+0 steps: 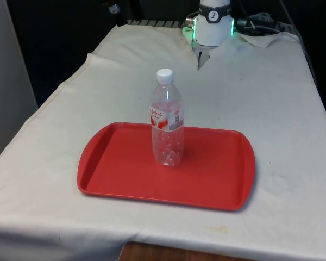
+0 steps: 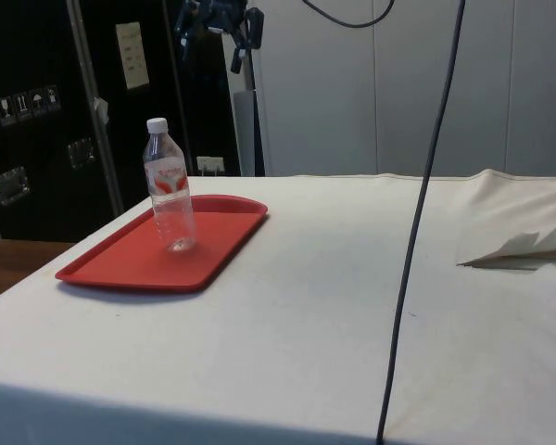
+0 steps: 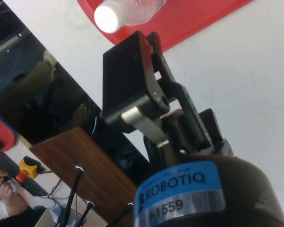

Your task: Place the bottle upright on the tray.

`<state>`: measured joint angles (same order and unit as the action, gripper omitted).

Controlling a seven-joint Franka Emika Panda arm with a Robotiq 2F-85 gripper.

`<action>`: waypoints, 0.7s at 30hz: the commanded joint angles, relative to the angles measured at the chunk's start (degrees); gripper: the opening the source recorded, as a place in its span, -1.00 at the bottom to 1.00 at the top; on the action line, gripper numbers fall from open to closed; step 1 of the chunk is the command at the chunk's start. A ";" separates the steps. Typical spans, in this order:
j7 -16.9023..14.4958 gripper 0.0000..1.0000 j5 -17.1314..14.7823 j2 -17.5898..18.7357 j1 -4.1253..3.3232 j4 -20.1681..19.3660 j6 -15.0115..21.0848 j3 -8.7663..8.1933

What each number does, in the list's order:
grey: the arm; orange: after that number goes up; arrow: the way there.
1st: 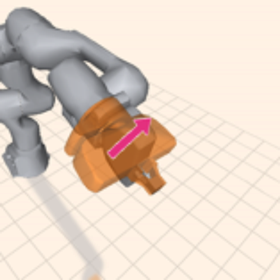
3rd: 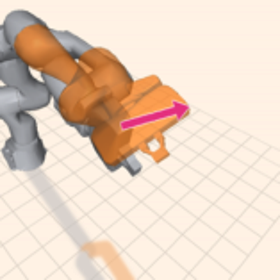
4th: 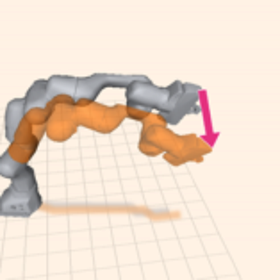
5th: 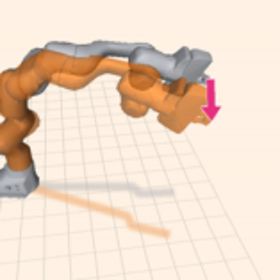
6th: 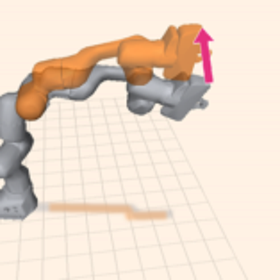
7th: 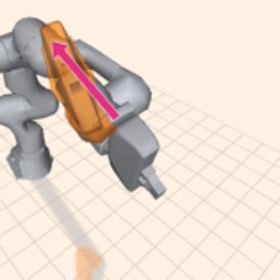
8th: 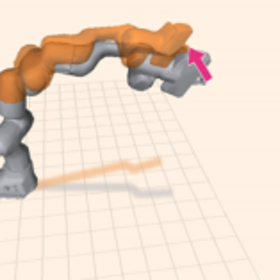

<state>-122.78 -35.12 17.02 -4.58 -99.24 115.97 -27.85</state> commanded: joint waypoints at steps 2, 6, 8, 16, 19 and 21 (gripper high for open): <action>-0.46 1.00 1.03 -0.52 -0.40 -0.57 1.38 -0.17; -0.92 1.00 1.66 -0.63 -0.52 -0.74 1.66 -0.17; -1.32 1.00 2.35 -0.80 -0.52 -0.92 1.89 0.00; -1.95 1.00 4.76 -1.60 -0.52 -1.83 2.75 0.57; -2.12 1.00 5.73 -2.01 -0.52 -2.29 3.15 0.80; -2.18 1.00 5.33 -1.66 -0.06 -1.83 1.78 1.09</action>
<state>-124.96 -29.45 15.18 -4.64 -101.18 117.91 -26.64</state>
